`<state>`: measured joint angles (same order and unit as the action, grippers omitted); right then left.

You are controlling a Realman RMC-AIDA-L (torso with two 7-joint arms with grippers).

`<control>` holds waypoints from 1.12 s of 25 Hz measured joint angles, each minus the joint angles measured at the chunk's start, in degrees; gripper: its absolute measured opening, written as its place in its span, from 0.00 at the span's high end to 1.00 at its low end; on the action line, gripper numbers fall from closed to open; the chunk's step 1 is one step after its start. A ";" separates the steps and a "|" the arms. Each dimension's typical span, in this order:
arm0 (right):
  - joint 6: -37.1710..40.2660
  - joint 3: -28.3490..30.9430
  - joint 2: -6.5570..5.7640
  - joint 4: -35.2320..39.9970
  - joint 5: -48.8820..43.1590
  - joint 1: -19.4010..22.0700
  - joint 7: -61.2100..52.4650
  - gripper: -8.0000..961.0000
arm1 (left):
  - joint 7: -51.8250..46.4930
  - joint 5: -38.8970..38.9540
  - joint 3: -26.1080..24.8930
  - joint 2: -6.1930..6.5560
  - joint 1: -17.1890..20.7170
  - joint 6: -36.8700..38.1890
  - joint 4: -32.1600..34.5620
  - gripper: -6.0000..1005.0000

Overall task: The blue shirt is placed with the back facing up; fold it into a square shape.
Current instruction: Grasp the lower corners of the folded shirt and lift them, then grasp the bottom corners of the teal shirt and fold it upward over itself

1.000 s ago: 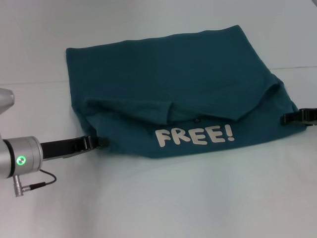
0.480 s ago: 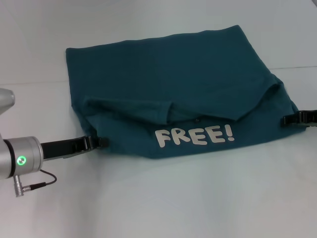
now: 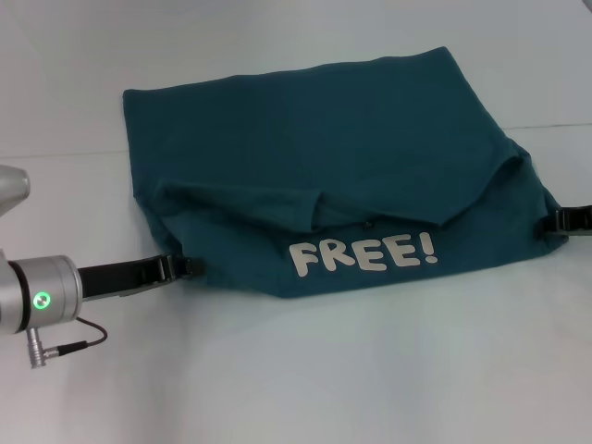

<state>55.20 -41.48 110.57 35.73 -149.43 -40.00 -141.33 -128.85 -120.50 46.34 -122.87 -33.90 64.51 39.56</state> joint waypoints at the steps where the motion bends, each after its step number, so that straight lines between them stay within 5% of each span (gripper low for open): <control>1: 0.28 0.08 0.00 0.20 0.00 0.00 0.00 0.61 | 0.00 0.00 0.02 0.00 -0.02 0.01 0.00 0.96; 7: 7.58 1.36 -0.13 4.87 0.29 0.97 -0.42 0.89 | -1.20 -1.09 0.19 0.55 -0.02 2.77 0.88 0.96; 12: 19.66 3.66 -0.98 10.98 0.37 2.05 -1.30 0.95 | -3.85 -4.98 -0.20 1.75 0.39 10.51 4.81 0.96; 16: 36.53 6.15 -2.40 14.86 0.18 2.66 -1.50 0.95 | -6.14 -7.62 -0.63 3.31 1.31 20.06 8.63 0.96; 19: 41.30 6.59 -2.41 15.79 0.11 3.32 -1.68 0.95 | -7.28 -11.96 -2.02 3.43 2.21 26.57 12.38 0.96; 28: 56.29 7.45 -0.52 16.19 1.31 8.77 0.30 0.95 | -6.84 -20.69 -6.49 3.03 6.11 38.16 17.26 0.96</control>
<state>111.48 -34.04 110.05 51.92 -148.12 -31.23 -141.03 -135.69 -141.19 39.86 -119.84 -27.80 102.67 56.82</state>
